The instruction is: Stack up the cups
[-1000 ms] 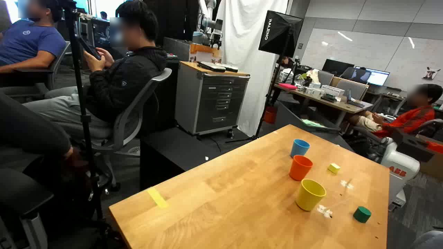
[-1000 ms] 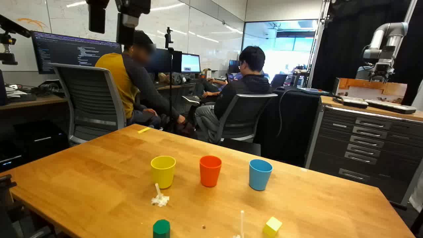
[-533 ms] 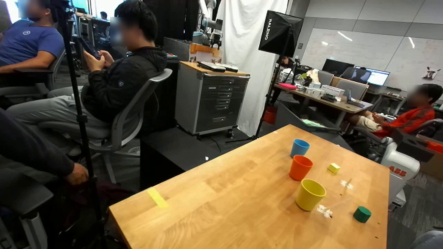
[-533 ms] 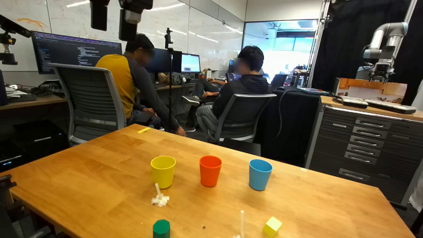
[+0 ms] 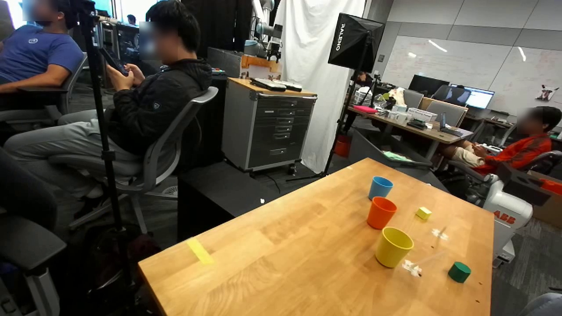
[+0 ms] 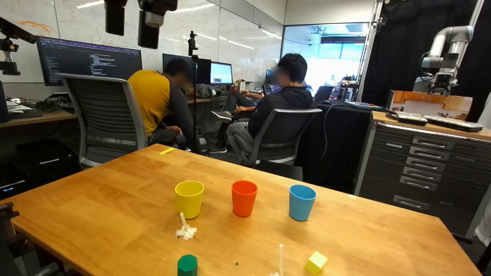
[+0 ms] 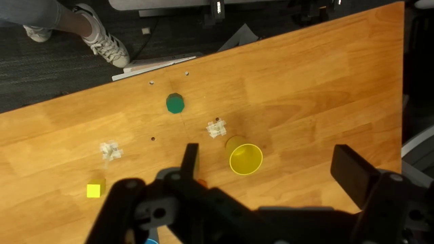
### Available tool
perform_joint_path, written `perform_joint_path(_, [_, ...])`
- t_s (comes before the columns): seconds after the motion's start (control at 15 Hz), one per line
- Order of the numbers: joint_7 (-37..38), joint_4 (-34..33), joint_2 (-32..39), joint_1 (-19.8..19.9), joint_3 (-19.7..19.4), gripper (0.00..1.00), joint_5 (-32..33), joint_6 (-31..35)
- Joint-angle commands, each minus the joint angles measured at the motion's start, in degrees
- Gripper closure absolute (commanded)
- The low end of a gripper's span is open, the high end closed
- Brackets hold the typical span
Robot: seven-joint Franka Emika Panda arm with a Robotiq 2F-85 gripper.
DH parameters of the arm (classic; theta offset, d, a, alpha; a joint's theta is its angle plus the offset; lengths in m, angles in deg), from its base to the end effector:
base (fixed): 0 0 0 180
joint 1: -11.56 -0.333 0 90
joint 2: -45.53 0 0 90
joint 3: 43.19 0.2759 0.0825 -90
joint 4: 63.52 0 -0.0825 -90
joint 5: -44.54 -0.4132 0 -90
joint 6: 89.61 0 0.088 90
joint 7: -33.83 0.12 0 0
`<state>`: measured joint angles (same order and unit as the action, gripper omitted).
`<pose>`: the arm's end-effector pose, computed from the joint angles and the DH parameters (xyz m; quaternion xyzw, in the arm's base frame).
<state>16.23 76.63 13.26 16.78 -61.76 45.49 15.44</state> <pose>0.3906 -0.1694 0.4260 -0.9960 0.0247 0.0086 0.0850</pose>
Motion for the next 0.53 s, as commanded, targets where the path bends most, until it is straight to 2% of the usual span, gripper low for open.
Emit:
perform_joint_path(0.0, [-0.63,-0.1,0.28,1.39,1.16,0.0,-0.67,-0.1])
perform_joint_path(0.27, [-0.63,-0.1,0.28,1.39,1.16,0.0,-0.67,-0.1])
perform_joint_path(0.47, [1.1,0.26,0.65,2.14,0.7,0.0,-1.81,3.53])
